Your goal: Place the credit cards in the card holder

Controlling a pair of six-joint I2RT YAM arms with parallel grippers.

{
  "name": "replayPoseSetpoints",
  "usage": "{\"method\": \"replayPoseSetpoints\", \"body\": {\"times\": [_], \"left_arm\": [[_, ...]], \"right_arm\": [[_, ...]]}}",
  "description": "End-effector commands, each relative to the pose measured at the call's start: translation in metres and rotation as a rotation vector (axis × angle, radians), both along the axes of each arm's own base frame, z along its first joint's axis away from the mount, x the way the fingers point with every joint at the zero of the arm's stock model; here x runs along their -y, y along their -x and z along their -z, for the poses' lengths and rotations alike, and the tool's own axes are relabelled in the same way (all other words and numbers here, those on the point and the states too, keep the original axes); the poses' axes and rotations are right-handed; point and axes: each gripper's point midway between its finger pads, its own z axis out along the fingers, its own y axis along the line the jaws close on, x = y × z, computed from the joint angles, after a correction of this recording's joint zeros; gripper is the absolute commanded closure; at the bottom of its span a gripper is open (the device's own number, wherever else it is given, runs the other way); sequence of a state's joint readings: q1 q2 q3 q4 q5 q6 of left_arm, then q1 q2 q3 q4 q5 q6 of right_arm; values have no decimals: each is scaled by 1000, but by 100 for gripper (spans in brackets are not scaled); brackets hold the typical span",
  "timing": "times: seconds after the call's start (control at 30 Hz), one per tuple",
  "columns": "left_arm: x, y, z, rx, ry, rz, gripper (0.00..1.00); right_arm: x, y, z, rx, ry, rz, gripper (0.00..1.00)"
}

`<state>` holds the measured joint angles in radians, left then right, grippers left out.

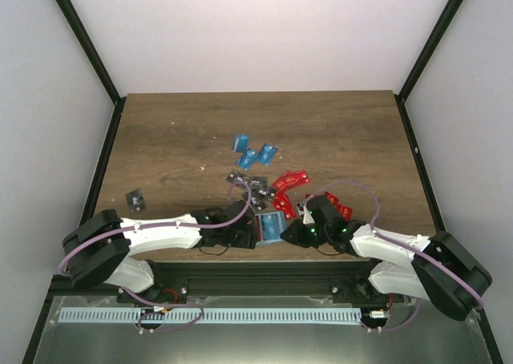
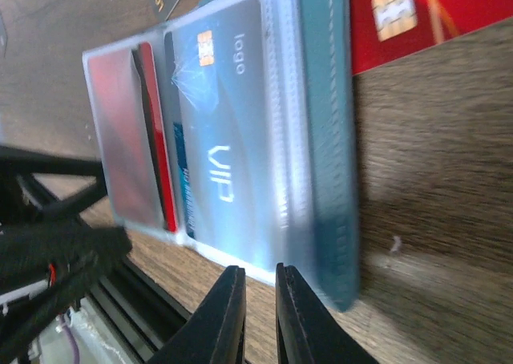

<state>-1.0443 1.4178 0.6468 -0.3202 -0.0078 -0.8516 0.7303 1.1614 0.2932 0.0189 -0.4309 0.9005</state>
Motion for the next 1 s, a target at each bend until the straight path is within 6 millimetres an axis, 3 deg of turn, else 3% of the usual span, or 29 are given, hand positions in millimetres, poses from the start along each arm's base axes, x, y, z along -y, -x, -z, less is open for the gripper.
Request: {"method": "replayPoseSetpoints", "body": {"times": [0.0, 0.07, 0.17, 0.33, 0.43, 0.67, 0.97], "left_arm": [[38, 20, -27, -40, 151, 119, 33], [30, 18, -37, -6, 138, 118, 30], [-2, 1, -45, 108, 21, 59, 24], [-35, -14, -35, 168, -89, 24, 26], [-34, -13, -28, 161, -95, 44, 31], [-31, -10, -13, 138, -97, 65, 49], [-20, -8, 1, 128, -92, 133, 51]], "right_arm": [[5, -15, -12, 59, 44, 63, 86], [8, -21, -18, 81, 65, 81, 85], [9, -28, -30, 121, 77, 96, 84], [-12, -30, -59, 188, -21, 6, 82], [-26, -28, -66, 207, -78, -66, 82], [-42, -37, -53, 196, -53, -139, 83], [-43, -42, -26, 164, 13, -155, 84]]}}
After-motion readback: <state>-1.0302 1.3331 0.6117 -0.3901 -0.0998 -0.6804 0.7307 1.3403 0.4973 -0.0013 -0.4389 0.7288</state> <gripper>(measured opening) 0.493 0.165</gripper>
